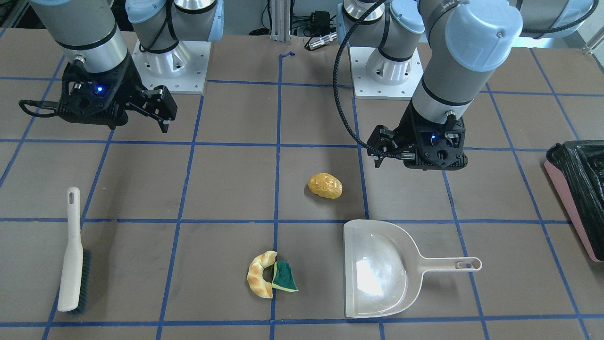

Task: Sweep and dump trash into bin
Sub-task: 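Move the left gripper to the dustpan handle while the right gripper approaches the white brush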

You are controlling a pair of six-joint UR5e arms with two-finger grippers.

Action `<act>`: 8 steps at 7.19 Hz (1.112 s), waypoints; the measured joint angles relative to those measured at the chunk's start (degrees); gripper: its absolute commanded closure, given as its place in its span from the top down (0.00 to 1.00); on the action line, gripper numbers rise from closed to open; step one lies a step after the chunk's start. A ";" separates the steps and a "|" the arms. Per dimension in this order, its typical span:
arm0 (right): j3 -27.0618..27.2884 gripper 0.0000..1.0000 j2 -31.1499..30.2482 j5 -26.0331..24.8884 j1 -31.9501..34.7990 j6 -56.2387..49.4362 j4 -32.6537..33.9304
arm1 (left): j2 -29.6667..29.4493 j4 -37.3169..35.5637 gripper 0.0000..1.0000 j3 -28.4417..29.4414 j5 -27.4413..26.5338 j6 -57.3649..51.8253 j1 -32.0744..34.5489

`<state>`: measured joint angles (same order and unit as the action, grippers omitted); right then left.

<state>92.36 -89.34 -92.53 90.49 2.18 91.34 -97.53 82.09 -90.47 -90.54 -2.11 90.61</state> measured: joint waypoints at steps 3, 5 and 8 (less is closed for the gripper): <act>1.22 1.00 0.04 0.28 0.15 0.09 0.09 | -0.02 -0.10 1.00 0.02 -0.01 -0.06 0.00; 1.29 1.00 -0.23 -0.35 0.20 0.54 0.39 | 0.02 -0.19 1.00 0.02 -0.05 -0.10 0.00; 0.99 1.00 -0.47 -0.29 0.21 2.20 0.46 | -0.29 -0.24 1.00 0.02 -0.05 -0.23 -0.02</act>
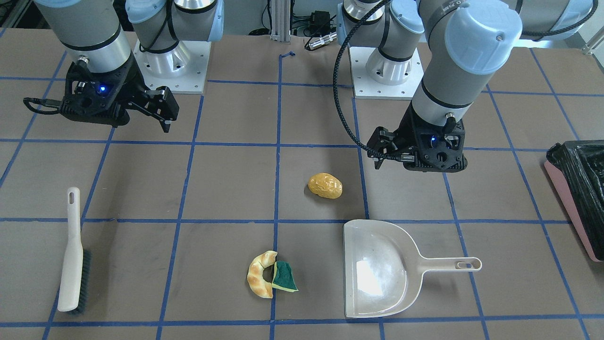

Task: Sweep and dump trash into bin
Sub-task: 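Move the left gripper to the dustpan handle while the right gripper approaches the white brush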

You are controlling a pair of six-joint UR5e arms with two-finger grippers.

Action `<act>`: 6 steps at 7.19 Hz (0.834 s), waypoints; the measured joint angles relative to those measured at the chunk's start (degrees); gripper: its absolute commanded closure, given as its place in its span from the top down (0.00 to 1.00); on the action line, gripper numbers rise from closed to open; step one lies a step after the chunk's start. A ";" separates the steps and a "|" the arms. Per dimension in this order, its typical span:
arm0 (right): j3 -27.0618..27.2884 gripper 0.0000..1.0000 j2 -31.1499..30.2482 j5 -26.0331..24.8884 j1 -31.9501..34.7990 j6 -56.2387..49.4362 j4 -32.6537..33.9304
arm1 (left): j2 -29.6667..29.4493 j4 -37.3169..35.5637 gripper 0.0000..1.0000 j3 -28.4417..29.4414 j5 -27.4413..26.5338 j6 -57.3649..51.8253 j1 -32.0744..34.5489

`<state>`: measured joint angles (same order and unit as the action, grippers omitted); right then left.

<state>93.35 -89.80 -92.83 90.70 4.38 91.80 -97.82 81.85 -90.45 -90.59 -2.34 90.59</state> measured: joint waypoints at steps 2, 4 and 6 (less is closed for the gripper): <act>-0.08 1.00 0.15 0.09 0.00 -0.34 0.00 | -0.06 0.05 1.00 -0.17 -0.05 -0.12 0.01; -0.12 1.00 0.22 0.16 0.00 -0.38 0.09 | 0.19 0.19 1.00 -0.72 -0.34 0.12 -0.10; -0.14 1.00 0.24 0.15 -0.05 -0.52 0.89 | 0.59 0.29 1.00 -0.86 -1.35 1.99 -0.59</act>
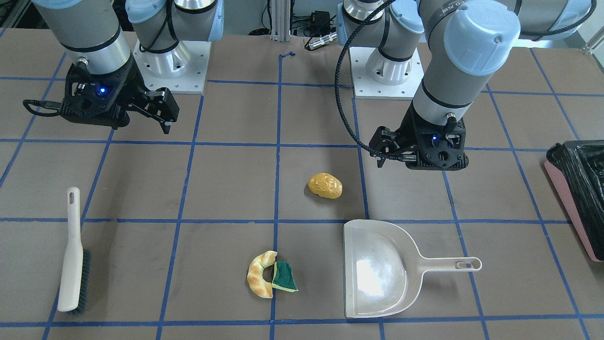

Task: Sweep and dump trash into bin
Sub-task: 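Move the left gripper to the dustpan handle while the right gripper approaches the white brush, then close the left gripper on the dustpan handle while the right gripper grasps the brush handle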

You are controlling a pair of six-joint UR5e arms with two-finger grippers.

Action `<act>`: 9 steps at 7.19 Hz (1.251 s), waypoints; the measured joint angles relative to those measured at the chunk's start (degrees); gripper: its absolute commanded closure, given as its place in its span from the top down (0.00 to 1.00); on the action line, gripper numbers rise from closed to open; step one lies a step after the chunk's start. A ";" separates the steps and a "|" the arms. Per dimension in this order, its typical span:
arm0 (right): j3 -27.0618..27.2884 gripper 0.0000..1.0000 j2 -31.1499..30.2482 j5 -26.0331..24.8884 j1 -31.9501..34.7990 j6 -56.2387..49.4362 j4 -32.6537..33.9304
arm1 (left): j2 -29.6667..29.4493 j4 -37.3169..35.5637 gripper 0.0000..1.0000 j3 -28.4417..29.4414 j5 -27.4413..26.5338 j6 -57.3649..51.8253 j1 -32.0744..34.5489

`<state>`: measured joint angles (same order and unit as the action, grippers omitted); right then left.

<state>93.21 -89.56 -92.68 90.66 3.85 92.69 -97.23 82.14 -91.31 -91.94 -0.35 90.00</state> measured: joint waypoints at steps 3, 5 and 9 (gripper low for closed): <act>0.01 1.00 0.14 0.70 -0.06 -0.21 1.67 | -0.70 -0.40 1.00 -0.08 -2.53 18.91 -4.41; -0.09 1.00 0.17 0.89 -0.71 -2.31 3.44 | -1.83 -1.87 1.00 0.11 -4.94 30.24 -7.12; -0.03 1.00 1.78 0.90 -4.11 -7.76 5.57 | -7.30 -7.36 1.00 0.55 -5.99 50.21 -8.13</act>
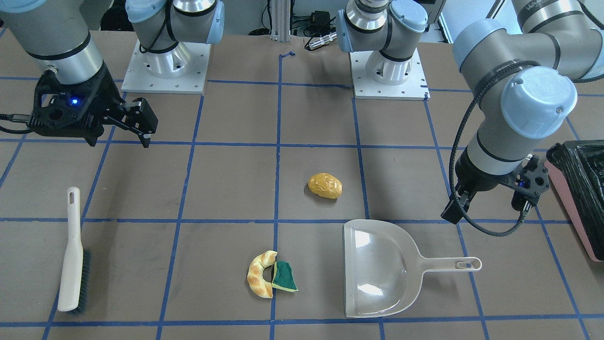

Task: Sweep and dump trash into bin
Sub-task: 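Close the left gripper on the dustpan handle while the right gripper grasps the brush handle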

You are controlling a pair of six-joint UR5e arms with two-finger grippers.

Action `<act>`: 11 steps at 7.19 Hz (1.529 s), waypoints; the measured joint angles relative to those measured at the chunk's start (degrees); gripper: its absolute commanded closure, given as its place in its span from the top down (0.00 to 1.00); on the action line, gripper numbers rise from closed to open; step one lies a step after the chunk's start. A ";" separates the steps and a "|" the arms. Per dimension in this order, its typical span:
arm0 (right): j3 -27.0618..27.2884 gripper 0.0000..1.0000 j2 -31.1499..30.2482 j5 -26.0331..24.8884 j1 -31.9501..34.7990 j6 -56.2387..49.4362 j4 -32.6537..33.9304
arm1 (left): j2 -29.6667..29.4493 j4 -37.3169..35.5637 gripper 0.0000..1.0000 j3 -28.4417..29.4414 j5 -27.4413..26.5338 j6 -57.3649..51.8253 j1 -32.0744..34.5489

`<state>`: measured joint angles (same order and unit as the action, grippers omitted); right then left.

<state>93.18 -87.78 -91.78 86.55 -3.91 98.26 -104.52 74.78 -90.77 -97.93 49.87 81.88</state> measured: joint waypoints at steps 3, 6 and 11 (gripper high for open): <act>0.20 1.00 4.68 1.60 -4.21 -4.20 3.92 | -3.70 -2.28 0.95 3.75 -0.19 9.23 -0.36; 0.95 1.00 7.72 2.55 -9.22 -15.56 4.57 | -11.09 -3.11 0.99 11.29 -0.07 15.64 -0.40; 9.26 1.00 10.76 0.23 -16.04 -29.17 13.48 | -17.91 -2.82 0.93 16.56 -0.17 24.14 -0.10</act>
<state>102.44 -77.02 -91.54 70.51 -33.08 111.75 -122.44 71.96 -74.21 -98.10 74.00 81.78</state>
